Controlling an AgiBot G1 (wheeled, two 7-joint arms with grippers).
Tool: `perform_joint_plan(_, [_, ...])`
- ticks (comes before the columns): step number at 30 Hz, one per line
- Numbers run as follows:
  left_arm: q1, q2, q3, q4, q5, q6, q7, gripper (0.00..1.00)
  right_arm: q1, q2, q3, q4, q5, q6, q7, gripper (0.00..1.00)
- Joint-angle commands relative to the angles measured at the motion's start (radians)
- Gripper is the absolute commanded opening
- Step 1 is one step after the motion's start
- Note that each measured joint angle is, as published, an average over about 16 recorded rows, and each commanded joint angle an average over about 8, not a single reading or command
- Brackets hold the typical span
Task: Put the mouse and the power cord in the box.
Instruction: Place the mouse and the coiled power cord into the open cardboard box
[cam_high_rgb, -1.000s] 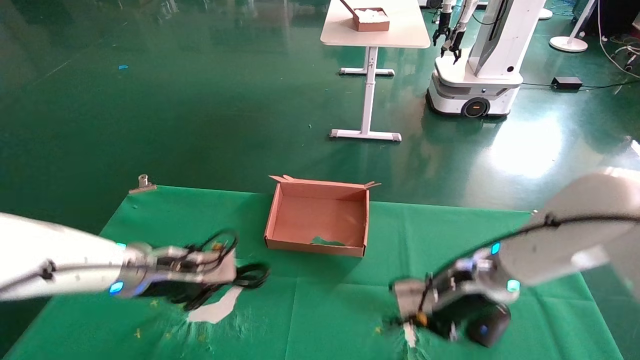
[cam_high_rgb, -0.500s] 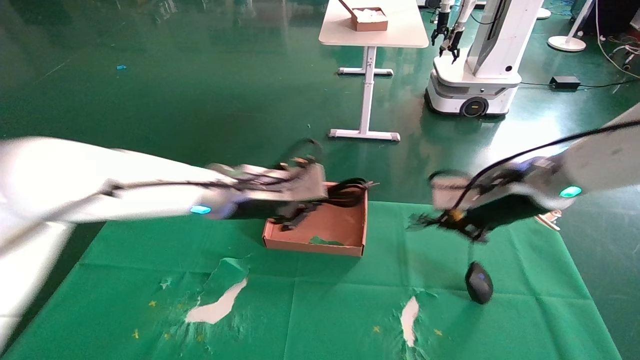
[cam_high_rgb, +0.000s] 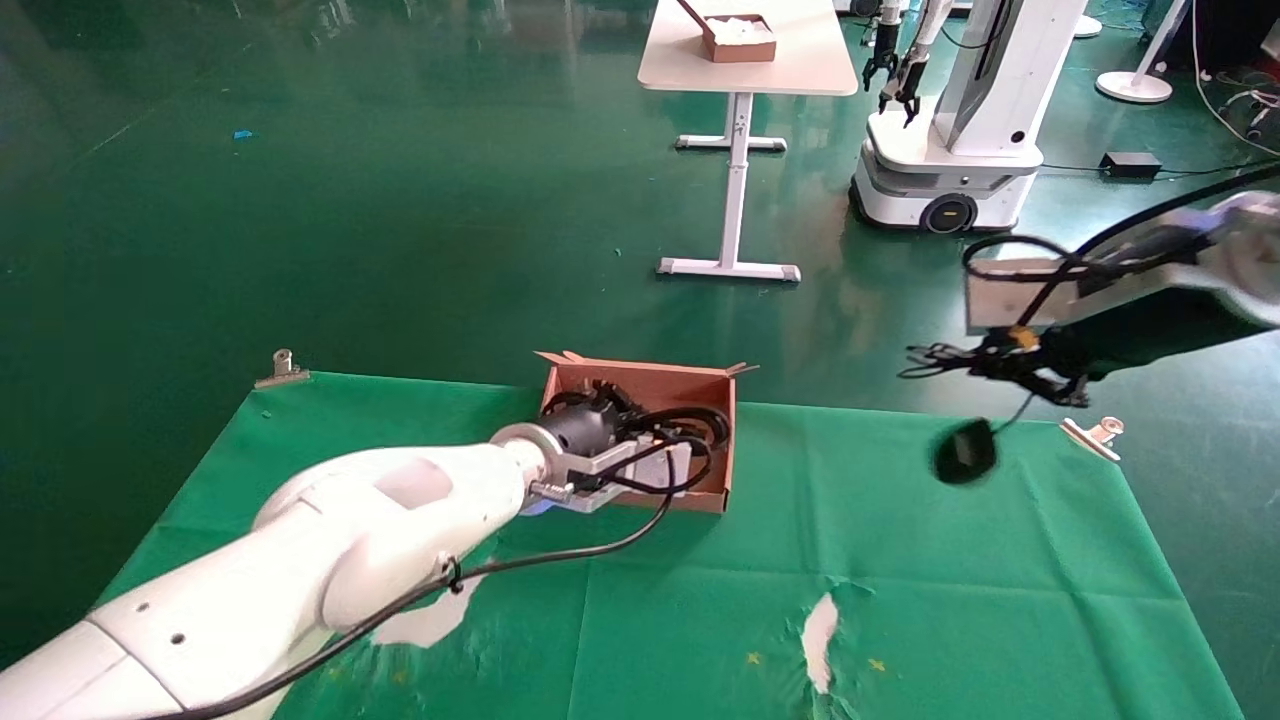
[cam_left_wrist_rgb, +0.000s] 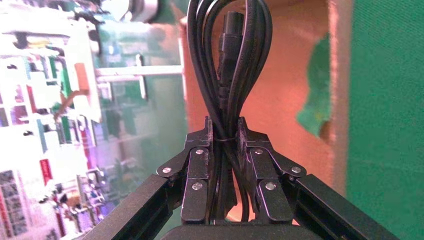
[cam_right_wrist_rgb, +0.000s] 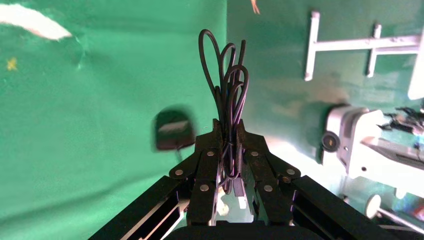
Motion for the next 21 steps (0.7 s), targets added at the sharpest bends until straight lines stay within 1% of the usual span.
perform_joint_plan(1, [-0.001,0.001,0.059,0.020,0.014,-0.034,-0.044,0.81,0.005,0.018,0.000,0.037,-0.006,-0.016,0.023,0.00])
perform_joint_plan(2, [-0.005,0.001,0.080,0.021,0.016,-0.037,-0.067,0.93,0.004,0.023,0.001,0.053,-0.008,-0.019,0.033,0.00])
perform_joint_plan(3, [-0.011,0.001,0.099,0.020,0.018,-0.040,-0.089,1.00,0.004,0.028,0.002,0.067,-0.009,-0.022,0.041,0.00])
perform_joint_plan(12, [-0.047,0.000,0.229,0.010,0.041,-0.058,-0.241,1.00,-0.006,0.047,0.015,0.146,0.002,-0.023,0.082,0.00])
perform_joint_plan(21, [-0.070,-0.001,0.309,0.000,0.061,-0.071,-0.340,1.00,-0.007,0.046,0.018,0.171,0.012,-0.025,0.080,0.00])
